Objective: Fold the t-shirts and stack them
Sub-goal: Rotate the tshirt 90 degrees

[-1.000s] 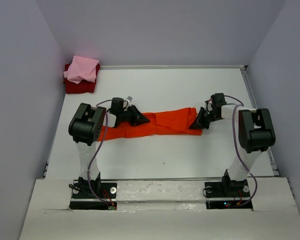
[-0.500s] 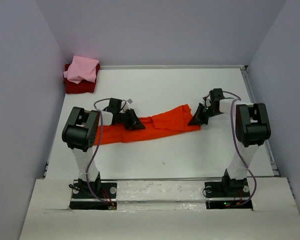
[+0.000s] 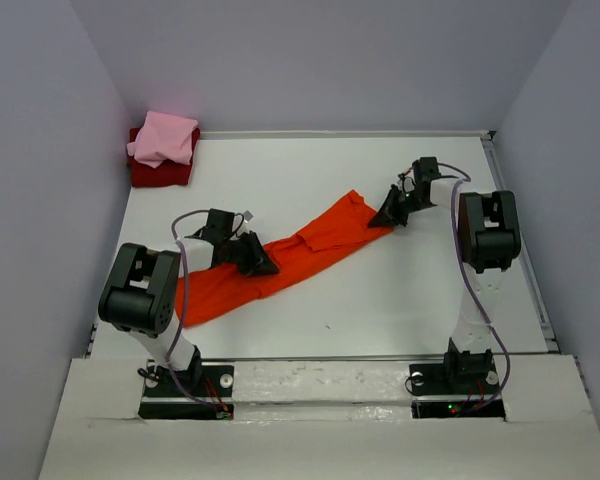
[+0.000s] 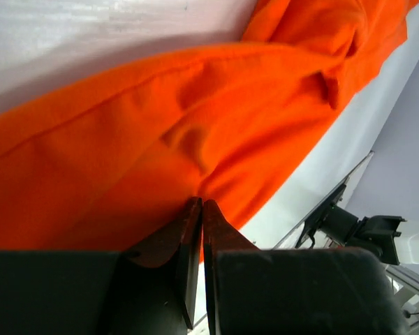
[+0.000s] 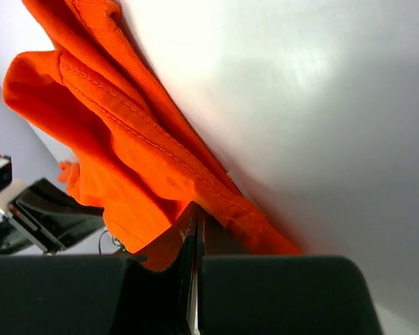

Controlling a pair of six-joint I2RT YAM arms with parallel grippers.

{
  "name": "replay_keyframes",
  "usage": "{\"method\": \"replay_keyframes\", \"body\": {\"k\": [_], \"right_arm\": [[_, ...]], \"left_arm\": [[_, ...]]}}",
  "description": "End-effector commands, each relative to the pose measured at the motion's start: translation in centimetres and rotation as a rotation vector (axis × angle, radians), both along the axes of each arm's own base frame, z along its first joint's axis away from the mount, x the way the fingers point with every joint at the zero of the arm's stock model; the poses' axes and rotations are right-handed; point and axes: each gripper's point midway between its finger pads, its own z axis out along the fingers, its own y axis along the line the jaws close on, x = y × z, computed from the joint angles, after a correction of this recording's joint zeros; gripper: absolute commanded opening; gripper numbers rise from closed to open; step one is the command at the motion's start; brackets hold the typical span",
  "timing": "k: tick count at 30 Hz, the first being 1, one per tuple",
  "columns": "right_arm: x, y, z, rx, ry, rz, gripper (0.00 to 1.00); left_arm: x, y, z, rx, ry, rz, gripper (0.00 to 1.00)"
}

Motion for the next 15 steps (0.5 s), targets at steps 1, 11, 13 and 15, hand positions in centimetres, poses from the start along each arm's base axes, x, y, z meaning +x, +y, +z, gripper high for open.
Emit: {"method": "replay_keyframes", "body": {"k": [1, 11, 13, 15], "right_arm": [[3.9, -1.6, -1.5, -0.096, -0.06, -0.042, 0.0], [7.9, -0.7, 11.3, -0.033, -0.405, -0.003, 0.0], [7.7, -0.6, 14.7, -0.03, -0.493, 0.019, 0.0], [7.6, -0.7, 16.6, -0.036, -0.541, 0.024, 0.0]], "left_arm": [[0.4, 0.1, 2.0, -0.026, -0.028, 0.069, 0.19], [3.3, 0.3, 7.1, 0.058, -0.159, 0.01, 0.2], [3.9, 0.9, 8.3, 0.113, -0.191, -0.018, 0.2], [4.2, 1.3, 9.1, 0.153, -0.209, -0.04, 0.21]]}}
